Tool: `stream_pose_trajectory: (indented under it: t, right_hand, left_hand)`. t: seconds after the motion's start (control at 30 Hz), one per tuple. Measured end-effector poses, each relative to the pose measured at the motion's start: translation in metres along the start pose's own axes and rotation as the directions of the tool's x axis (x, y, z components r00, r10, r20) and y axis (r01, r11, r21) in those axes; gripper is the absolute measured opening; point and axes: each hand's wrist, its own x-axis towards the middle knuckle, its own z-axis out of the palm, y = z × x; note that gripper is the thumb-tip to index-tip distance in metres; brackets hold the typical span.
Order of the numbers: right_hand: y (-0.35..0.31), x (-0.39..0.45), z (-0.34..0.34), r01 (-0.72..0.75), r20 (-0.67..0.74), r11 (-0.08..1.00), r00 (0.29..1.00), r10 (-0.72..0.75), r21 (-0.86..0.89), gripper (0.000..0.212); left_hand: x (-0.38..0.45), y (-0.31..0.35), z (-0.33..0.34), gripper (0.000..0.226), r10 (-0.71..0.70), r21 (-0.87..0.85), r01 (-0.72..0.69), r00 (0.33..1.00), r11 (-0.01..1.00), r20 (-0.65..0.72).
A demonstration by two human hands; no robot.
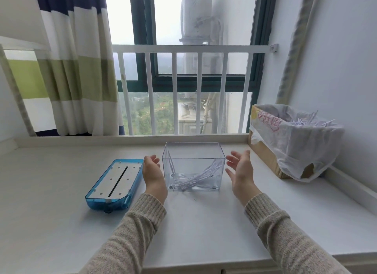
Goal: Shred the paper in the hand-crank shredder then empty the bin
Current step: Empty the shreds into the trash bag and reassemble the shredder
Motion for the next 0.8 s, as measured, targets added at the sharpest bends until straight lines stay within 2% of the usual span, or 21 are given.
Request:
stream_pose_trajectory:
  t: [0.2,0.47,0.6,0.63,0.73,0.8]
  right_hand:
    - [0.019,0.006,0.003,-0.128,0.103,0.992,0.986,0.127,-0.001,0.068]
    - [0.023,0.005,0.011,-0.138,0.146,0.990,0.980,0.138,-0.012,0.064]
    - [0.028,0.004,0.014,-0.151,0.191,0.985,0.968,0.164,-0.078,0.069]
    - [0.030,0.005,0.013,-0.149,0.199,0.986,0.966,0.163,-0.080,0.073]
    - [0.031,0.003,0.012,-0.146,0.223,0.984,0.961,0.165,-0.100,0.069]
    - [0.032,0.002,0.012,-0.154,0.248,0.982,0.952,0.177,-0.108,0.065]
  left_hand:
    - [0.004,-0.012,0.002,0.039,-0.090,0.028,0.089,0.995,0.996,0.032]
    - [0.006,-0.015,0.005,0.046,-0.147,0.069,0.140,0.984,0.988,0.101]
    - [0.007,-0.017,0.007,0.027,-0.178,0.113,0.160,0.969,0.981,0.172]
    - [0.008,-0.018,0.007,0.028,-0.178,0.124,0.158,0.967,0.980,0.180]
    - [0.012,-0.022,0.006,0.055,-0.182,0.162,0.152,0.963,0.975,0.197]
    - [0.011,-0.022,0.007,0.060,-0.183,0.161,0.151,0.961,0.975,0.207]
